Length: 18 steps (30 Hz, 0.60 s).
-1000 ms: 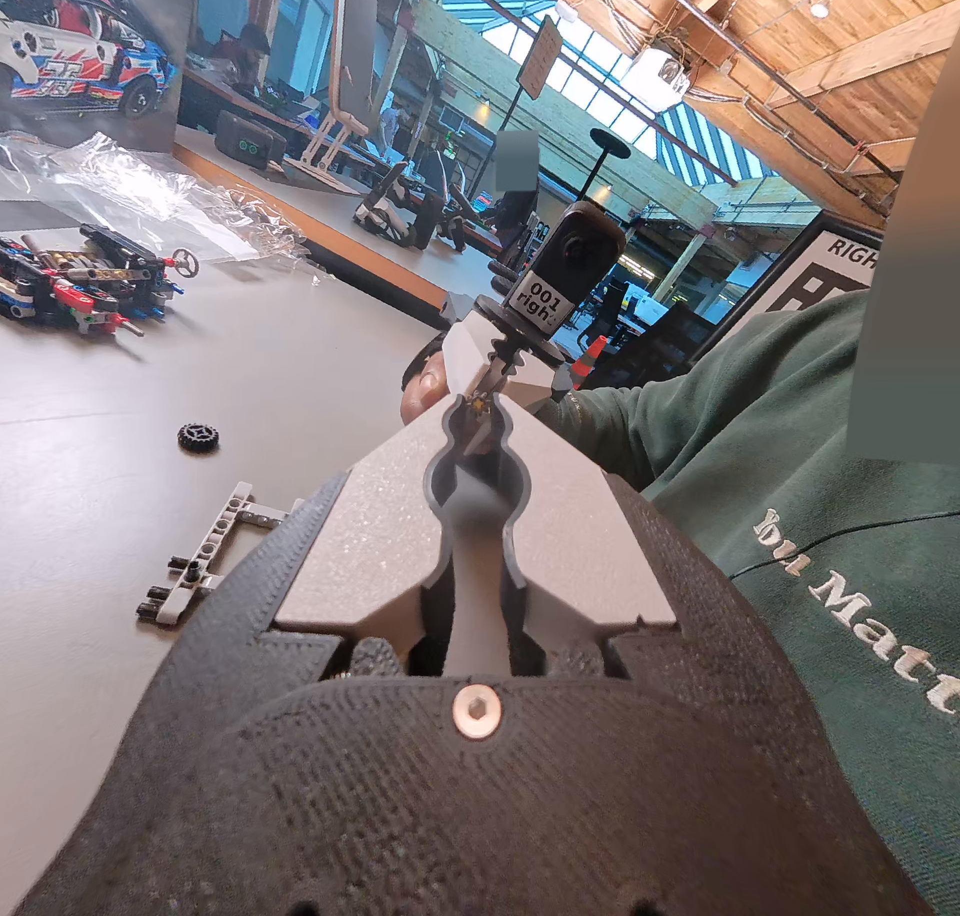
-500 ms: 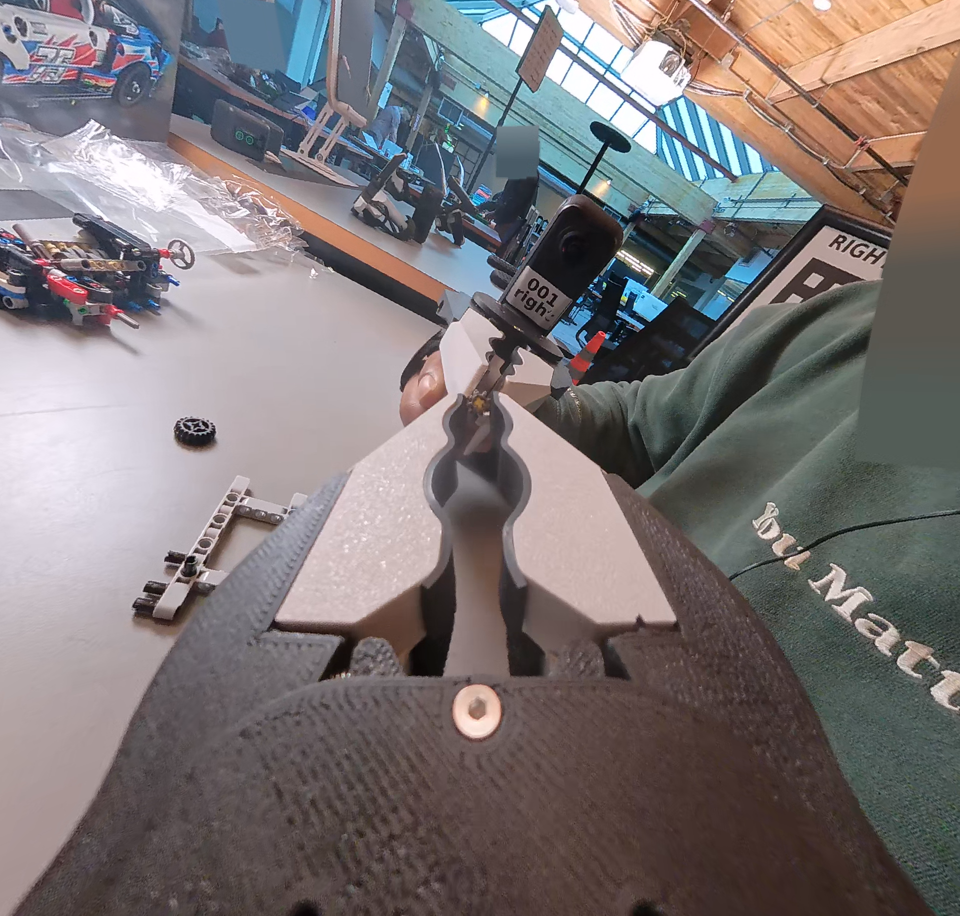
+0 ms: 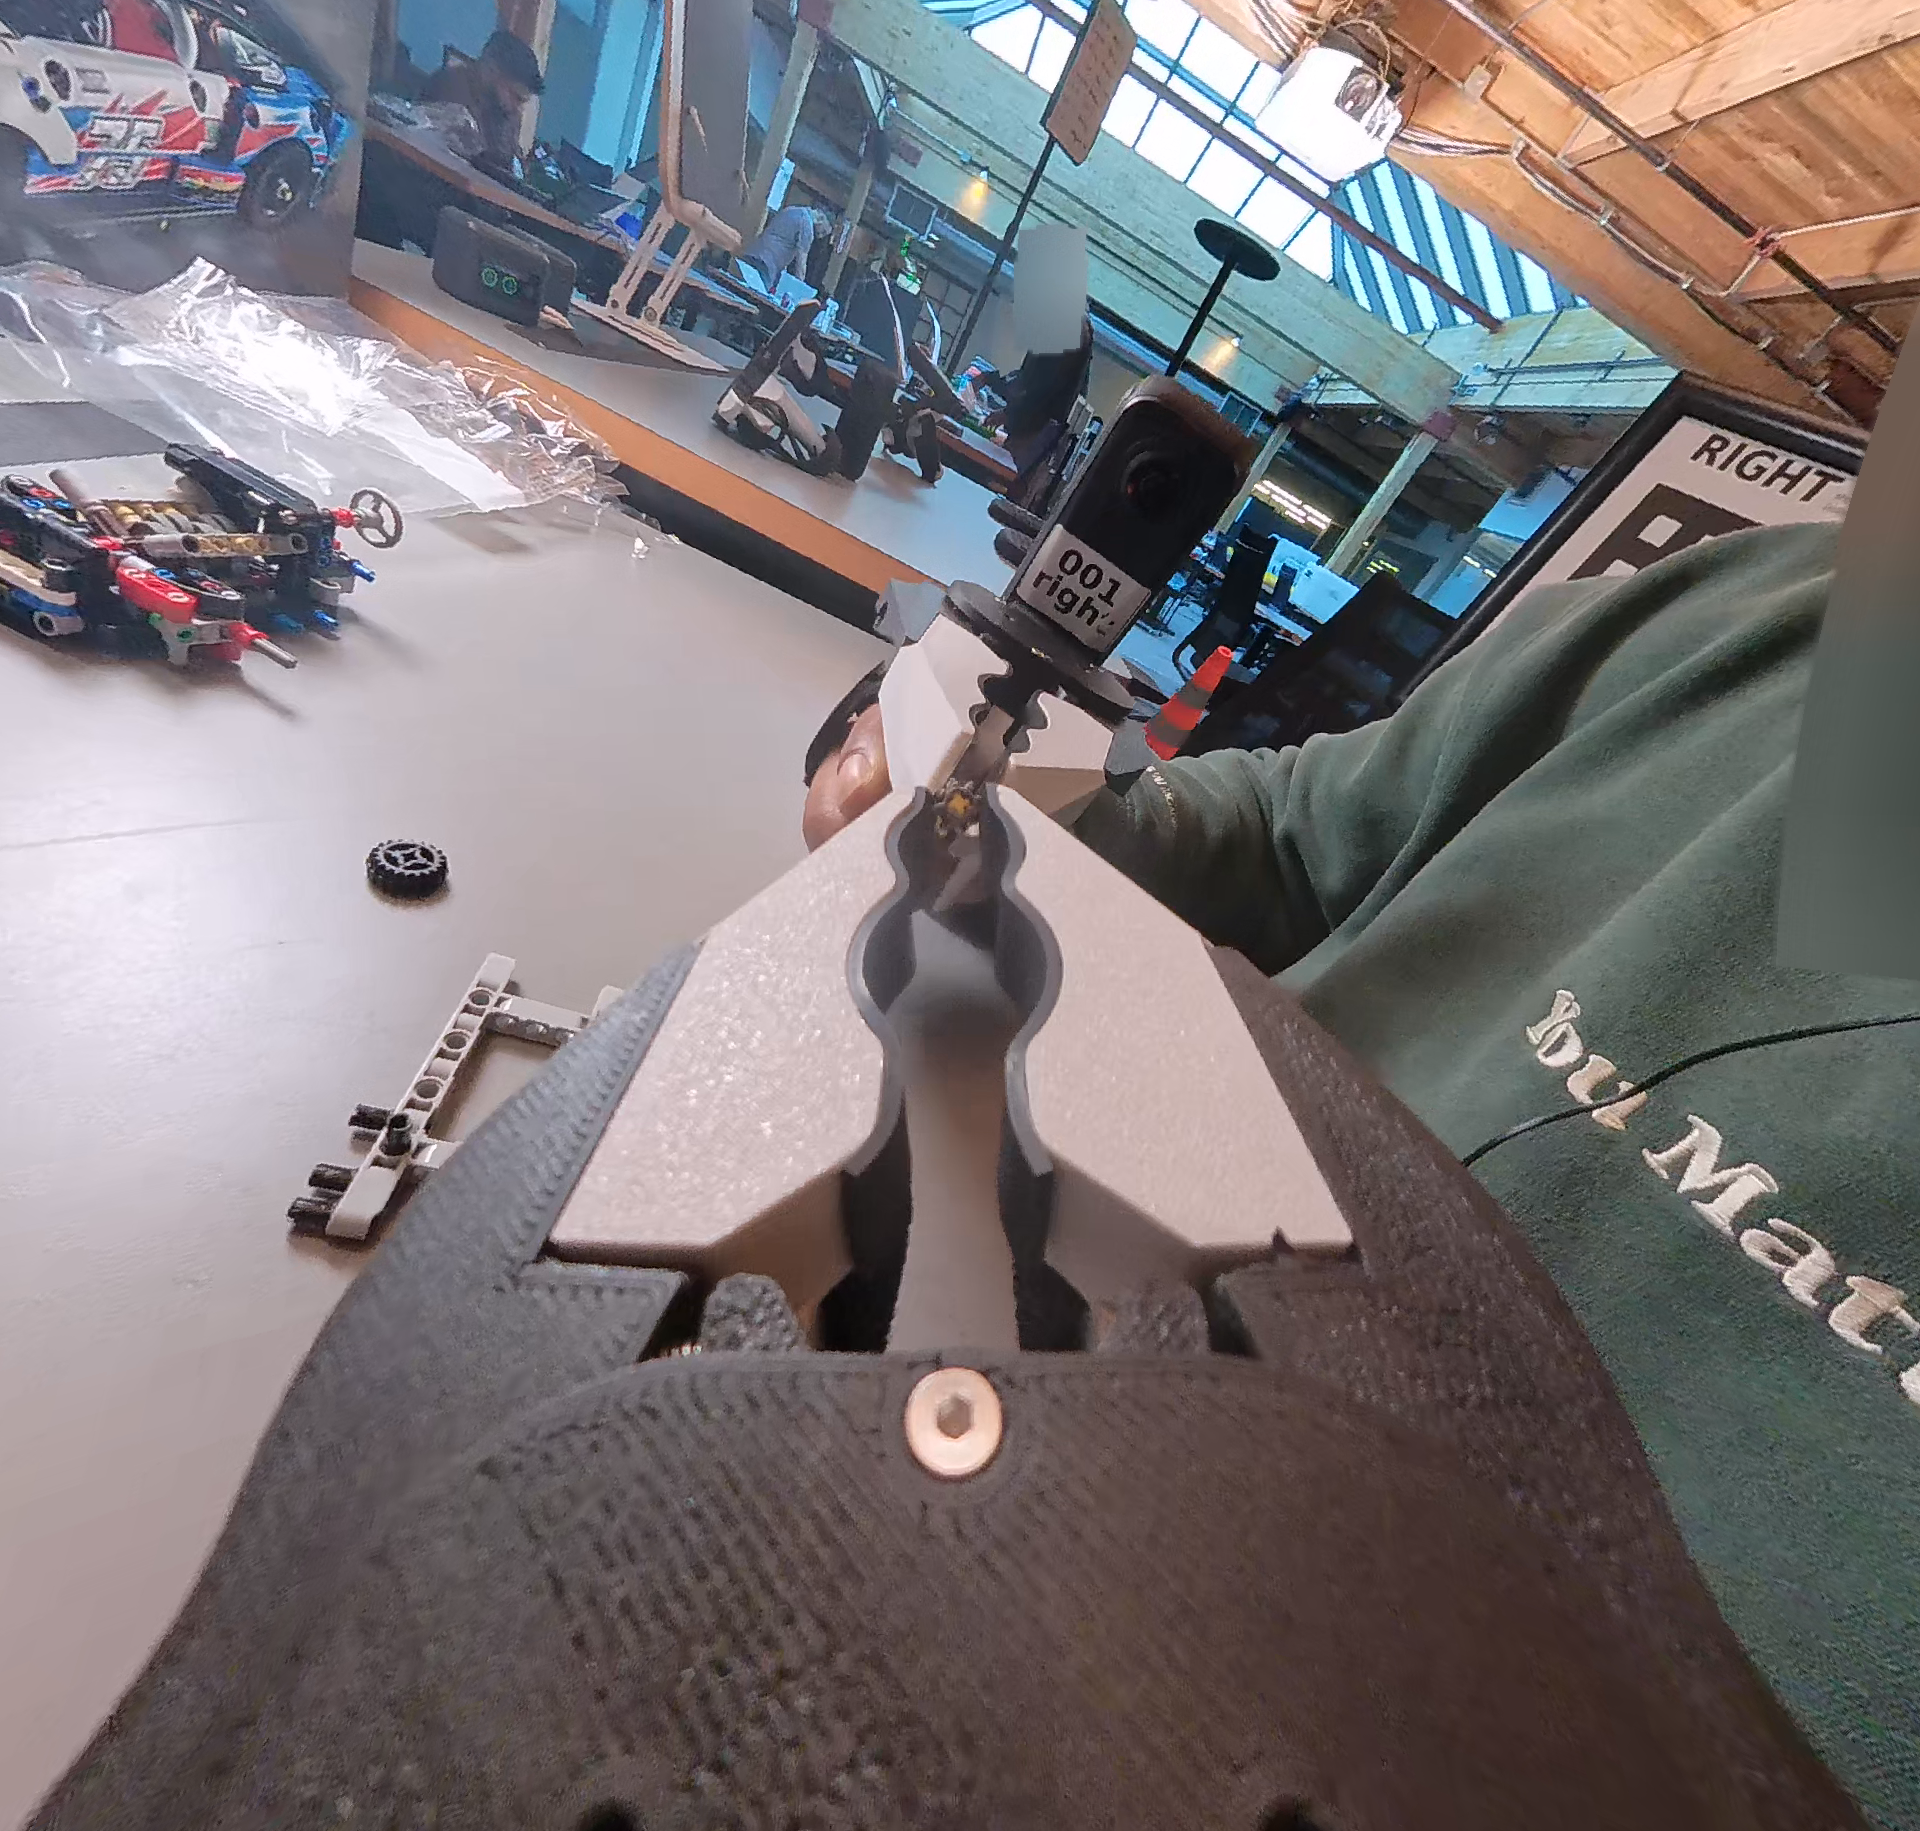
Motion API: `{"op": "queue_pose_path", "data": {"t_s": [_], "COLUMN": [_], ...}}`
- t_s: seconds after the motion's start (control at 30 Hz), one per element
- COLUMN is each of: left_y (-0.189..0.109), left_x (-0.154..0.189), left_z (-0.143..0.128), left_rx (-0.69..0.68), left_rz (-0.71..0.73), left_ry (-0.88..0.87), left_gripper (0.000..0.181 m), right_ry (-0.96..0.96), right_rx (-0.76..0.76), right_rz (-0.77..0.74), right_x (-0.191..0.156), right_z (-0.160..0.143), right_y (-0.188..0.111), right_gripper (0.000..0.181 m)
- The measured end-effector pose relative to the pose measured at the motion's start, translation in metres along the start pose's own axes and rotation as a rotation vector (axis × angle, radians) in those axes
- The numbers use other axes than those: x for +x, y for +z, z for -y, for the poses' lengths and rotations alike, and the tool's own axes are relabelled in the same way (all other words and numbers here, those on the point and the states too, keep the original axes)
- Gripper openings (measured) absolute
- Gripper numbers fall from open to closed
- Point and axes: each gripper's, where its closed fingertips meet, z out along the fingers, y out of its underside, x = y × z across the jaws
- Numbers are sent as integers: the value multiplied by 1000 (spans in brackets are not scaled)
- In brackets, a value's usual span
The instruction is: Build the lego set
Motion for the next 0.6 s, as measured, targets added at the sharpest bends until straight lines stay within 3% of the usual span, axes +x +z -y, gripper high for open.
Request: {"op": "queue_pose_path", "data": {"t_s": [0.6], "left_y": [0], "left_x": [4], "left_z": [0], "left_rx": [-11], "left_rz": [-11], "left_ry": [58], "left_gripper": [7], "right_ry": [-7], "right_rx": [7], "right_rz": [9], "right_x": [-3], "right_z": [3], "right_y": [0], "right_gripper": [2]}}
